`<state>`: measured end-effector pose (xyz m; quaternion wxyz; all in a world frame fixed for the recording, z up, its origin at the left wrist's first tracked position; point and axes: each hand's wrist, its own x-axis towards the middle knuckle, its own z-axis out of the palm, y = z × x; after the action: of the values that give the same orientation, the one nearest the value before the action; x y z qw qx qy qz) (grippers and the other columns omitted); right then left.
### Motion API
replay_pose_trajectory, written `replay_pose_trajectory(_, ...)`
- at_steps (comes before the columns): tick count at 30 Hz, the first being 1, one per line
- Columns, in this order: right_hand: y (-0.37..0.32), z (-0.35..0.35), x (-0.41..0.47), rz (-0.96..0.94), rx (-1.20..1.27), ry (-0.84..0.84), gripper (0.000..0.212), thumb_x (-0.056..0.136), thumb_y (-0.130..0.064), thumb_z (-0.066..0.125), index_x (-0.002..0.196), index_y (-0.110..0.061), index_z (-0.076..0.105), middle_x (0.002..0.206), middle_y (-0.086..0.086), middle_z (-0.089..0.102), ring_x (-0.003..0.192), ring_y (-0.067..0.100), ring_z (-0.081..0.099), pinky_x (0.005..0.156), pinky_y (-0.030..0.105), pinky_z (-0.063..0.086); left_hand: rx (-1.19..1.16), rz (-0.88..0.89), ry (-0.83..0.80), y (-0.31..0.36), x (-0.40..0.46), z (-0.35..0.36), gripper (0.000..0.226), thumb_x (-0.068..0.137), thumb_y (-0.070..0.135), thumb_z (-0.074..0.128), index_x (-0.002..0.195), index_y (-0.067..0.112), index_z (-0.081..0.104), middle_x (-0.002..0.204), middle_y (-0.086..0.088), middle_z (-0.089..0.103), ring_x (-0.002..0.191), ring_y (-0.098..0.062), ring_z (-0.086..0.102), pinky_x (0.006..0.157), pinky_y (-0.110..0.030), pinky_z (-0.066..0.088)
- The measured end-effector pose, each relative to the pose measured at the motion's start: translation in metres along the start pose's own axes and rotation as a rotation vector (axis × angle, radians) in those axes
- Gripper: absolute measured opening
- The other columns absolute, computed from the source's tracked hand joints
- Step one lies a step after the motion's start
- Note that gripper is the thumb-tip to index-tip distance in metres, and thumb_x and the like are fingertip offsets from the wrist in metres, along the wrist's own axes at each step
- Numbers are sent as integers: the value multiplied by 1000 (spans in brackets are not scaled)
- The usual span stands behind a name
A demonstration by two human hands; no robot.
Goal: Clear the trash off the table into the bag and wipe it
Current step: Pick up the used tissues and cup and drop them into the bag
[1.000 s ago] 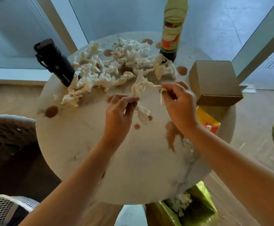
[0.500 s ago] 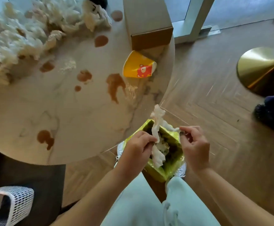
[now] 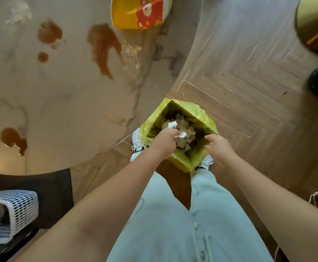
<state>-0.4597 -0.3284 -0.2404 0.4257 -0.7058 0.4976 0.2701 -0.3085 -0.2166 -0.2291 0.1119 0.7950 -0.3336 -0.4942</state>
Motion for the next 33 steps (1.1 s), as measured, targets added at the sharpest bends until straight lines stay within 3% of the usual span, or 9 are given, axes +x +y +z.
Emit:
replay_pose_trajectory(3,-2,-9,-9,-26,55,43,40,92,-9,48,132,-12,48,136,7,49,121,25,49,97,34,41,-46,3,-2,2,-17,-8,39,90,-3,39,124,9,56,128,-12,52,120,-24,48,94,-25,38)
replay_pose_trajectory(7,-23,-25,-36,-122,248,182,30,92,-6,47,120,-8,57,123,9,56,110,21,53,86,26,42,-165,45,-11,22,-54,-35,31,94,6,42,121,11,58,126,-7,56,113,-20,54,90,-22,42)
replay_pose_trajectory(12,-78,-49,-76,-450,275,415,20,87,-1,57,105,-7,65,99,5,62,81,8,55,70,9,43,-285,213,5,54,-105,-85,26,95,12,48,116,16,61,110,3,64,90,-3,60,77,-11,49)
replay_pose_trajectory(16,-147,-79,-97,-745,262,601,19,82,5,61,97,-5,68,88,2,63,72,1,55,70,2,43,-490,290,168,60,-126,-137,24,91,6,53,106,19,65,103,3,68,95,-4,63,85,-17,49)
replay_pose_trajectory(19,-207,-94,-102,-853,335,587,18,84,0,60,98,-7,68,90,-2,62,75,-2,56,71,3,43,-573,297,333,44,-132,-189,29,89,-1,53,96,25,64,93,9,66,85,-1,61,84,-19,48)
replay_pose_trajectory(24,-312,-93,-91,-1008,325,548,16,82,2,61,93,-7,69,87,-4,59,71,-1,52,74,0,38,-560,163,699,-9,-142,-276,31,89,-1,51,90,27,63,90,-3,67,85,-20,62,87,-39,49)
replay_pose_trajectory(27,-372,-80,-73,-1080,234,516,16,83,1,61,95,-6,69,88,-2,59,71,-2,52,72,0,39,-497,45,829,-51,-141,-317,20,90,6,53,98,21,65,93,-7,68,81,-18,62,78,-33,51)
replay_pose_trajectory(29,-410,-70,-56,-1120,168,503,18,82,1,61,97,-5,69,93,3,63,74,8,57,74,9,44,-449,6,900,-78,-134,-341,21,89,6,54,103,15,65,97,-6,67,80,-13,60,73,-24,49)
replay_pose_trajectory(33,-474,-55,-19,-1101,-28,438,29,85,-1,57,113,-5,62,110,10,61,97,20,58,87,27,47,-345,-6,993,-114,-101,-380,19,84,1,58,99,10,67,102,-7,63,87,-15,60,82,-23,48)
